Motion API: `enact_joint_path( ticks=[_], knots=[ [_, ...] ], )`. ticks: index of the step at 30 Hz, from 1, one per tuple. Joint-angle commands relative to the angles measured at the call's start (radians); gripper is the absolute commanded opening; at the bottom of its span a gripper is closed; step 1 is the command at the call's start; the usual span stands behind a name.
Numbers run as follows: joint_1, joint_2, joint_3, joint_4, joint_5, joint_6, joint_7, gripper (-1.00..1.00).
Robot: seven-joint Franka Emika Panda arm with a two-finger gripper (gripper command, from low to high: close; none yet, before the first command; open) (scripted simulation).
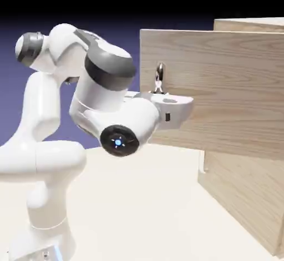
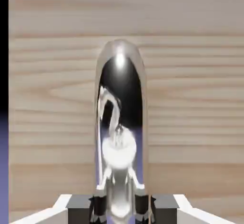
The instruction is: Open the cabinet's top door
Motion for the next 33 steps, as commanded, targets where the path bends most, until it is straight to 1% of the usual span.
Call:
enact_joint_path(
  ticks=[1, 8, 15, 22, 29, 32, 33],
  knots=[
    [-0.015, -0.036, 0.005, 0.027, -0.035, -0.009, -0.025, -1.00],
    [-0.084, -0.290, 0.048, 0.223, -0.260, -0.040, -0.161, -1.00],
    [-0.108, -0.544, 0.096, 0.431, -0.441, -0.036, -0.211, -1.00],
    [-0.088, -0.797, 0.135, 0.652, -0.585, -0.036, -0.187, -1.00],
    [-0.024, -1.049, 0.157, 0.898, -0.695, -0.067, -0.108, -1.00],
    [0.013, -1.148, 0.162, 1.006, -0.728, -0.092, -0.064, -1.00],
    [0.015, -1.153, 0.162, 1.011, -0.730, -0.093, -0.062, -1.00]
  ],
)
